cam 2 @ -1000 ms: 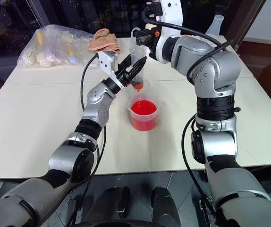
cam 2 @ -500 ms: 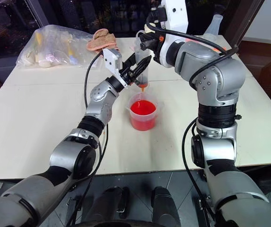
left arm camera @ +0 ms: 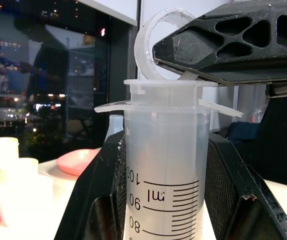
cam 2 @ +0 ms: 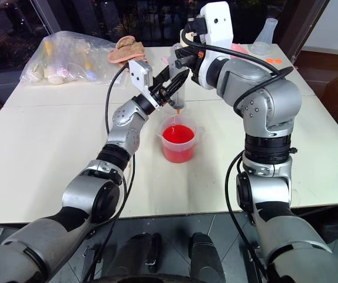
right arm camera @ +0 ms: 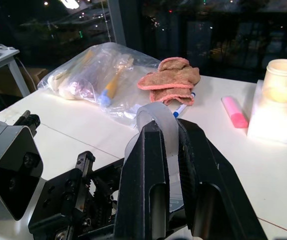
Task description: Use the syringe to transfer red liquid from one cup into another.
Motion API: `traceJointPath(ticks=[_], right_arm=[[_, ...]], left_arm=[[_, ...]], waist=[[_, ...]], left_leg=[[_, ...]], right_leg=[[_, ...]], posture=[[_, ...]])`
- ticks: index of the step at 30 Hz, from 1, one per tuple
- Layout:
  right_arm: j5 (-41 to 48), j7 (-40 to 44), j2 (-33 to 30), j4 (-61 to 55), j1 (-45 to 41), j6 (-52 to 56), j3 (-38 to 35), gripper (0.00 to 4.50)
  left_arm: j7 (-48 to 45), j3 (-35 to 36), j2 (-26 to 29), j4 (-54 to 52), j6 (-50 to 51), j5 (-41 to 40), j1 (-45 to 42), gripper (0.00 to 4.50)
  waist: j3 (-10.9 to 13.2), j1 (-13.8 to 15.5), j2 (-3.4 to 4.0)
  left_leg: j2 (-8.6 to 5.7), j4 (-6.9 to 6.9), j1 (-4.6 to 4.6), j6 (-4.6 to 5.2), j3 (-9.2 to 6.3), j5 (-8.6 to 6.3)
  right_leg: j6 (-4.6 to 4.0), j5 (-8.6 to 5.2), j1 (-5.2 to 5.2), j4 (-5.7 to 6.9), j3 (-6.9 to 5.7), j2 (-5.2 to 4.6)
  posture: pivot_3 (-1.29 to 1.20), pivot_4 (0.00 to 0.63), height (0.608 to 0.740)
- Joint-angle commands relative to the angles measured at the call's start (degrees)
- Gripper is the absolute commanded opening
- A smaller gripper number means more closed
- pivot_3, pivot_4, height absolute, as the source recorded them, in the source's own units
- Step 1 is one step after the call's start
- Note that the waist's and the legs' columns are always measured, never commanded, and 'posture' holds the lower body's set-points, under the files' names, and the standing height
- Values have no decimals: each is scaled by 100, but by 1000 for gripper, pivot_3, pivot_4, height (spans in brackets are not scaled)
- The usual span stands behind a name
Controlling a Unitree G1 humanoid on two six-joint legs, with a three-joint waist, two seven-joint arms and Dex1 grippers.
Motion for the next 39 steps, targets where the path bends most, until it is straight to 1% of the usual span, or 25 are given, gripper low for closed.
traceJointPath(ticks=[1,5,7,8,10,11,12,15,20,22,25,26,29,33,34,36,39], right_arm=[[287,317,242,-60,247,465,352,78],[268,312,228,-62,259,441,315,78],[323,330,231,-88,235,459,241,839],[336,345,218,-112,224,473,211,1076],[333,339,206,-136,194,541,134,1999],[345,345,175,-152,175,587,86,2668],[393,351,138,-183,147,657,-19,3068],[520,357,72,-243,105,822,-270,3068],[736,357,-354,-344,74,1218,-947,3068],[805,311,-483,-382,69,1355,-1180,3068],[787,236,-713,-412,160,1498,-1464,3068],[778,210,-761,-402,186,1533,-1536,3068],[695,113,-929,-441,372,1634,-1673,3068],[704,35,-978,-545,540,1712,-1752,3068],[707,18,-990,-580,584,1728,-1762,3068],[710,-2,-998,-614,622,1744,-1769,3068],[566,221,-1427,-876,1047,1521,-1330,3068]], left_arm=[[194,293,72,-457,-150,-260,-672,1516],[166,264,78,-517,-141,-242,-553,1516],[148,246,82,-564,-130,-234,-474,1516],[140,235,85,-589,-125,-228,-438,1516],[126,231,89,-636,-97,-223,-389,1516],[121,233,92,-665,-84,-216,-368,1516],[119,241,101,-694,-67,-209,-347,1516],[150,265,108,-735,-27,-188,-327,1516],[216,348,84,-882,250,-348,-353,1516],[351,443,63,-1042,627,-552,-390,1516],[866,659,169,-1336,1450,-827,-589,1516],[1015,714,240,-1425,1771,-907,-672,1516],[1597,845,698,-1618,3568,-1196,-1099,1516],[2497,1113,1218,-1453,5381,-1419,-1610,1516],[2771,1094,1373,-1357,5797,-1324,-1751,1516],[3062,1044,1519,-1309,6235,-1189,-1877,1516],[3417,818,1847,-963,7654,-952,-2101,1516]], waist=[[0,0,0],[0,0,0],[0,-8,0],[0,-25,0],[0,-74,0],[0,-86,0],[0,-86,1],[0,-70,1],[0,-73,1],[1,-78,0],[0,-87,1],[0,-97,1],[0,-112,1],[0,-113,1],[1,-110,1],[0,-102,1],[0,-69,1]], left_leg=[[0,0,0,0,0,0],[0,0,0,0,0,0],[0,0,0,0,0,0],[0,0,0,0,0,0],[0,-1,0,0,-1,0],[0,-1,0,0,-2,0],[1,-2,0,-1,-2,0],[-1,-1,0,-1,-3,0],[-5,-1,-2,0,-3,0],[-5,-1,-2,-1,-2,0],[-3,-2,-3,-1,-3,0],[-3,-2,-3,0,-3,0],[0,-2,-2,0,-2,0],[1,-1,-1,0,-1,0],[1,-1,-1,0,-2,0],[0,0,0,0,-1,1],[-1,0,0,-2,-2,2]], right_leg=[[0,0,0,0,0,0],[0,0,0,0,0,0],[0,0,0,0,0,1],[0,0,0,0,0,1],[0,0,-1,2,0,1],[0,0,-2,2,0,1],[0,0,-1,2,0,1],[0,0,-1,3,-4,0],[0,0,1,0,-4,-7],[0,0,0,0,-1,-7],[0,0,-1,0,-1,-6],[0,0,-1,0,0,-6],[0,0,-2,3,1,0],[1,0,-4,11,1,14],[1,0,-5,13,2,15],[2,0,-7,17,2,16],[2,0,-7,20,1,16]], posture=[[0,150,740],[0,150,740],[0,150,740],[0,150,740],[0,150,740],[0,150,740],[0,150,740],[0,150,740],[0,150,740],[0,150,740],[0,150,740],[0,150,740],[0,150,740],[0,150,740],[0,150,740],[0,150,740],[0,150,740]])
